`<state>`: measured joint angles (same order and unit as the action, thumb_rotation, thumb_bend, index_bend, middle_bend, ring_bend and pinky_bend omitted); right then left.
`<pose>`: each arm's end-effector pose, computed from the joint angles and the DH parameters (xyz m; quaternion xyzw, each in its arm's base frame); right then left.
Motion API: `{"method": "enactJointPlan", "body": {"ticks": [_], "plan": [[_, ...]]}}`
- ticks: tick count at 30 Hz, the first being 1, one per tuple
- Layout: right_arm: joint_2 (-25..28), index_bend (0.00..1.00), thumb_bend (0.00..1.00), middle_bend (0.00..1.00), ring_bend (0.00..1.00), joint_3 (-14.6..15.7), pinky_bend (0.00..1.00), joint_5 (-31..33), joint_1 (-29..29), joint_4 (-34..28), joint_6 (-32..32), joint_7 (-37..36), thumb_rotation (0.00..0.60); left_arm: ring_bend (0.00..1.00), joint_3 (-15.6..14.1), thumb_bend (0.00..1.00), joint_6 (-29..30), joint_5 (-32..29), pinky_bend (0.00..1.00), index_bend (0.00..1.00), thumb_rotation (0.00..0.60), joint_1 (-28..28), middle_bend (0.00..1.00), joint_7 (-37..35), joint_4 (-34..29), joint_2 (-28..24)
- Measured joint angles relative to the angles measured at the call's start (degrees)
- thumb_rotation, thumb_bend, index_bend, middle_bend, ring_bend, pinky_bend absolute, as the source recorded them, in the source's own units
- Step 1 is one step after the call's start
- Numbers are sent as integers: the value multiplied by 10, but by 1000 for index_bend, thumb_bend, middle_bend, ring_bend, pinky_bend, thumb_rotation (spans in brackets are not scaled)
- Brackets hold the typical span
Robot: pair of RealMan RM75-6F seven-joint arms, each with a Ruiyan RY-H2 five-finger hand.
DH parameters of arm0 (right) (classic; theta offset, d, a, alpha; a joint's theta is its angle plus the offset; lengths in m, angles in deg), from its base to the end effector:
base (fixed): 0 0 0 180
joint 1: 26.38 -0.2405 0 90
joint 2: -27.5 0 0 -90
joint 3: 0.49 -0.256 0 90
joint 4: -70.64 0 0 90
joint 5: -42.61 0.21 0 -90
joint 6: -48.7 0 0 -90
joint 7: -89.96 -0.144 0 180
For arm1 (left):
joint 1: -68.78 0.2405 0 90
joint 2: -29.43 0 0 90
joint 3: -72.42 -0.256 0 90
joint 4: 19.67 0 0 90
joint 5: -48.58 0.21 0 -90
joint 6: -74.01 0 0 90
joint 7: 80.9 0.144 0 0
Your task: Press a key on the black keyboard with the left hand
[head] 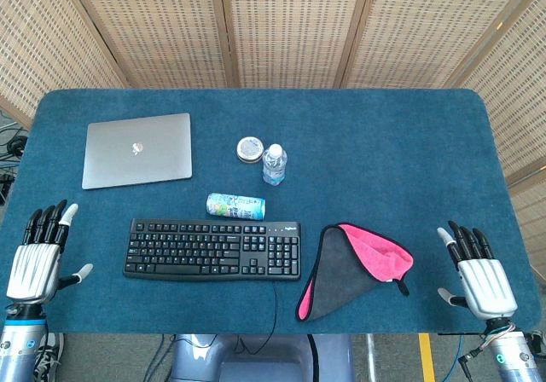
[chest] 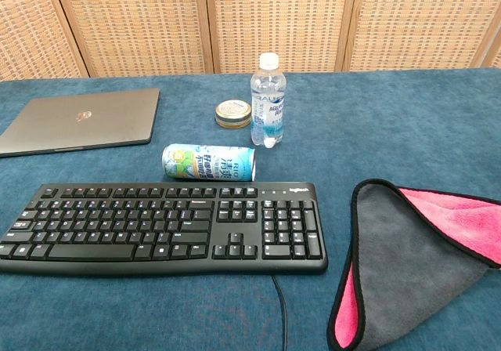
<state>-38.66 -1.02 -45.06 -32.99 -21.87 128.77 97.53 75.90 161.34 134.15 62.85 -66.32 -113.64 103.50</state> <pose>-0.3057 -0.1803 0.1285 0.6535 -0.3765 0.3379 0.5630 -0.2817 0.1864 0.1098 -0.5982 -0.3576 -0.3893 0.6023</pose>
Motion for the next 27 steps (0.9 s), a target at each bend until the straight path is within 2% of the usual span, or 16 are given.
{"method": "enactJointPlan", "body": {"ticks": [27], "plan": [[2, 0, 19, 0, 0, 2, 0, -1, 2, -4, 1, -1, 600, 0, -1, 58, 0, 2, 0, 0, 600, 0, 0, -6, -7, -6]]}}
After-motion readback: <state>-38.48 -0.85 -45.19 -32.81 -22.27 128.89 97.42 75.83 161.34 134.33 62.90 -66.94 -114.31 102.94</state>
